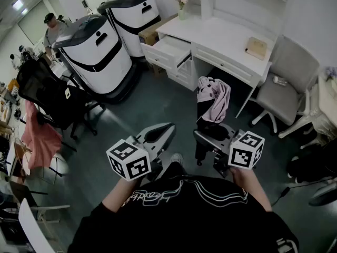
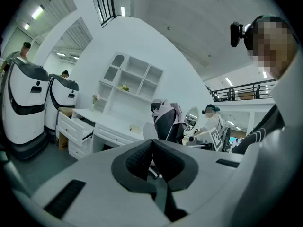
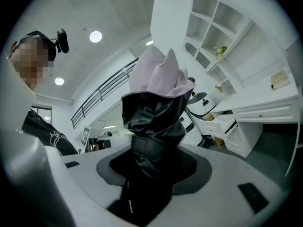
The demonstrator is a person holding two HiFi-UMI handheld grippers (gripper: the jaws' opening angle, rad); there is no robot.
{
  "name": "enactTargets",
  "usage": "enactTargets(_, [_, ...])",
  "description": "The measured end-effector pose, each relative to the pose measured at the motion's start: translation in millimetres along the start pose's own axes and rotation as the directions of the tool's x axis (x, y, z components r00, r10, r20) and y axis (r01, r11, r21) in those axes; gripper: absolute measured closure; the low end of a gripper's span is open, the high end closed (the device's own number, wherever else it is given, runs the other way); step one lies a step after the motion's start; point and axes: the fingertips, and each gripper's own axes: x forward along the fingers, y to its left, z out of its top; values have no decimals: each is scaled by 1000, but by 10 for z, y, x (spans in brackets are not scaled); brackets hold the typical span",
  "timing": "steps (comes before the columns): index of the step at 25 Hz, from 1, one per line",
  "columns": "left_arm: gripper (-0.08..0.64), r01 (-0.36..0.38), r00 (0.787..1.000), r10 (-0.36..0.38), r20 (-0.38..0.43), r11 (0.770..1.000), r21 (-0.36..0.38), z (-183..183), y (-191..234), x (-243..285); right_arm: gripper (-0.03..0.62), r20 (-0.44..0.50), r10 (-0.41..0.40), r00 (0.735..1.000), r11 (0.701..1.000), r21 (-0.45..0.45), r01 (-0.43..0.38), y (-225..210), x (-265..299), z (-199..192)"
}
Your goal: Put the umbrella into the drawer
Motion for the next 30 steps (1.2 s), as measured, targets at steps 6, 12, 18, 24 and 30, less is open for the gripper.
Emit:
enactTargets(6, [540, -1, 1000, 1, 12, 1000, -12, -76, 90, 19, 376, -13, -8, 1000, 1000, -9, 8, -92, 35, -38])
enactTargets(12, [540, -6, 1000, 7, 27, 999, -32, -160, 131, -4, 371, -35, -13, 999, 1000, -22, 12, -122, 37, -104])
enactTargets(18, [540, -8, 999, 10, 37, 999, -54, -6, 789, 236, 370, -55, -13, 998, 1000, -9, 12, -583, 549, 24])
enactTargets(24, [540, -7, 999, 11, 38, 995, -104, 132, 1675, 533, 368, -96, -46, 994, 998, 38, 49, -1243, 1147, 100])
enactTargets(30, [540, -8, 1000, 10, 9, 983, -184, 403, 2700, 870, 368, -125, -67, 990, 990, 113, 82, -1871, 1872, 332])
